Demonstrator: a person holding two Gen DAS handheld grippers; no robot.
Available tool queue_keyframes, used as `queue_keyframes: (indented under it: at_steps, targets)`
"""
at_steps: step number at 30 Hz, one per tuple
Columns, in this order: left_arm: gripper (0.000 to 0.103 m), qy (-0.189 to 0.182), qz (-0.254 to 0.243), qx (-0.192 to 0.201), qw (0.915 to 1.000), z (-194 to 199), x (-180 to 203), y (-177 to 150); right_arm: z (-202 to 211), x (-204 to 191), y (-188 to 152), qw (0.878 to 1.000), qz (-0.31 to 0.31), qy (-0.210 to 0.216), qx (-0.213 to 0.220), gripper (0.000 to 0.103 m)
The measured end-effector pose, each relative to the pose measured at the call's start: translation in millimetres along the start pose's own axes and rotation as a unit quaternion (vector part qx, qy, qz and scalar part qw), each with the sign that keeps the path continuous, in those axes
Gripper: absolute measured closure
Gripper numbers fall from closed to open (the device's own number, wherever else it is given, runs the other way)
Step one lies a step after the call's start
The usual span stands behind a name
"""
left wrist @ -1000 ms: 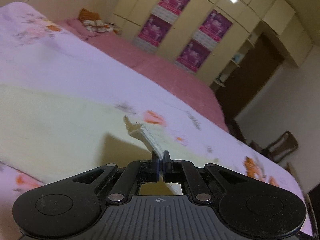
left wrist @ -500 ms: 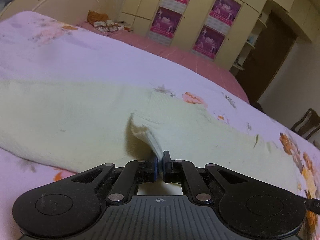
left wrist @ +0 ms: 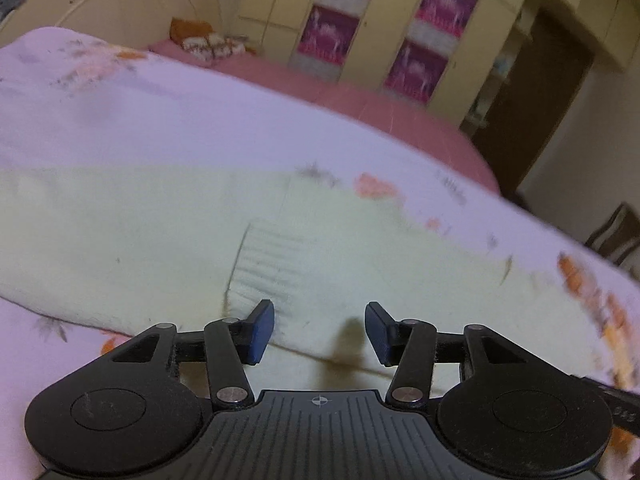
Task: Fold small clothes
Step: 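Fold the held sleeve across the sweater body and open the left gripper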
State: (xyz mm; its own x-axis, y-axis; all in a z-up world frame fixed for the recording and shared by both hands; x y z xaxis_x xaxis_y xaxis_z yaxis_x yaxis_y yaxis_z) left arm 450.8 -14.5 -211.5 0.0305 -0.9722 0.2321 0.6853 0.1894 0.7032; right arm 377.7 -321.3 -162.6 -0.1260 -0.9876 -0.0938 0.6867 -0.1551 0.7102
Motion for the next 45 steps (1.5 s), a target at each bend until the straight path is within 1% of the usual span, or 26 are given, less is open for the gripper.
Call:
queue_keyframes:
  at_steps: [2, 4, 5, 6, 7, 8, 10, 14, 16, 17, 18, 19, 20, 22, 25, 29, 32, 35, 37, 38, 39, 40, 41, 42, 43, 45]
  targets:
    - [0.051, 0.0, -0.02, -0.008, 0.9998, 6, 3, 2, -1, 0, -2, 1.0, 0.005, -0.002, -0.006, 0.072]
    - [0.033, -0.005, -0.011, -0.01, 0.9999, 18, -3, 4, 7, -1, 0, 1.0, -0.005, 0.007, -0.005, 0.068]
    - [0.015, 0.002, -0.004, -0.005, 1.0, 24, -7, 5, 13, -3, 2, 1.0, -0.01, 0.014, 0.0, 0.065]
    - [0.008, 0.013, 0.004, 0.004, 0.9999, 32, -11, 6, 16, -6, 2, 1.0, -0.012, 0.018, 0.003, 0.063]
    - [0.007, 0.022, 0.01, 0.015, 0.9996, 40, -17, 6, 20, -11, 3, 1.0, -0.012, 0.026, 0.007, 0.058]
    - [0.007, 0.026, 0.014, 0.017, 0.9994, 45, -23, 6, 25, -19, 4, 0.999, -0.009, 0.035, 0.011, 0.055]
    - [0.007, 0.031, 0.028, 0.012, 0.9991, 56, -41, 3, 33, -36, 2, 0.999, -0.001, 0.051, 0.017, 0.055]
    - [0.007, 0.061, 0.071, 0.009, 0.9956, 80, -90, -6, 44, -75, -4, 0.996, 0.012, 0.088, 0.017, 0.055]
    - [0.008, 0.081, 0.092, 0.016, 0.9924, 94, -120, -13, 46, -96, -10, 0.994, 0.026, 0.102, 0.012, 0.055]
    - [0.011, 0.085, 0.099, 0.019, 0.9912, 99, -132, -16, 47, -104, -11, 0.994, 0.031, 0.108, 0.01, 0.054]
    - [0.027, 0.095, 0.113, 0.023, 0.9888, 103, -146, -19, 48, -111, -14, 0.993, 0.037, 0.113, 0.009, 0.054]
    - [0.035, 0.098, 0.13, 0.02, 0.9865, 106, -162, -21, 48, -120, -16, 0.992, 0.043, 0.117, 0.007, 0.054]
    - [0.04, 0.096, 0.147, 0.012, 0.9844, 107, -175, -23, 50, -128, -19, 0.992, 0.048, 0.12, 0.004, 0.054]
    - [0.04, 0.104, 0.184, 0.008, 0.9775, 111, -203, -28, 50, -142, -22, 0.99, 0.054, 0.128, -0.001, 0.054]
    - [0.04, 0.103, 0.231, 0.013, 0.9674, 115, -239, -34, 53, -159, -25, 0.989, 0.062, 0.133, -0.003, 0.053]
    - [0.04, 0.105, 0.28, 0.027, 0.9537, 108, -272, -37, 49, -174, -27, 0.989, 0.071, 0.133, -0.006, 0.053]
    - [0.04, 0.1, 0.297, 0.041, 0.9488, 97, -290, -32, 46, -182, -29, 0.989, 0.073, 0.128, -0.008, 0.053]
    - [0.04, 0.095, 0.321, 0.062, 0.9403, 82, -309, -23, 41, -189, -29, 0.99, 0.07, 0.122, -0.009, 0.053]
    - [0.04, 0.097, 0.321, 0.074, 0.9391, 70, -317, -12, 37, -193, -29, 0.99, 0.072, 0.118, -0.01, 0.053]
    - [0.043, 0.099, 0.323, 0.082, 0.9376, 66, -321, -9, 35, -194, -29, 0.991, 0.072, 0.116, -0.009, 0.053]
    - [0.06, 0.104, 0.327, 0.087, 0.9352, 61, -326, -5, 33, -195, -28, 0.991, 0.072, 0.115, -0.009, 0.053]
    - [0.07, 0.113, 0.335, 0.089, 0.9312, 59, -334, -3, 31, -197, -27, 0.991, 0.07, 0.113, -0.007, 0.053]
    - [0.084, 0.114, 0.347, 0.09, 0.9266, 56, -340, -3, 28, -198, -26, 0.991, 0.069, 0.111, -0.005, 0.053]
    - [0.089, 0.113, 0.359, 0.092, 0.922, 53, -346, -4, 27, -199, -25, 0.992, 0.069, 0.109, -0.004, 0.053]
    - [0.089, 0.112, 0.362, 0.093, 0.9206, 50, -350, -3, 24, -200, -23, 0.992, 0.07, 0.106, -0.003, 0.053]
    - [0.09, 0.114, 0.353, 0.098, 0.9234, 50, -349, 0, 19, -202, -21, 0.992, 0.074, 0.1, 0.001, 0.053]
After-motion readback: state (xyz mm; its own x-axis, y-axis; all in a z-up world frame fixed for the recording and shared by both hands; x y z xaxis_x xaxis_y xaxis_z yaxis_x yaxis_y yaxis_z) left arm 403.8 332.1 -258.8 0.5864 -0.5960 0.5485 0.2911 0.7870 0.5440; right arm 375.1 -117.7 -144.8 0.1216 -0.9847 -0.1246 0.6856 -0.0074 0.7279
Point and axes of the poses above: each gripper's, at about its wrist camera, not at the fingertips, and z roughly against the way its jaws point, x to its right, y to its top, the point moved 3 cm from there along -z, roughly the way its jaws point, and after that the axes turned 4 degrees about -z, right-handed, at the moved point
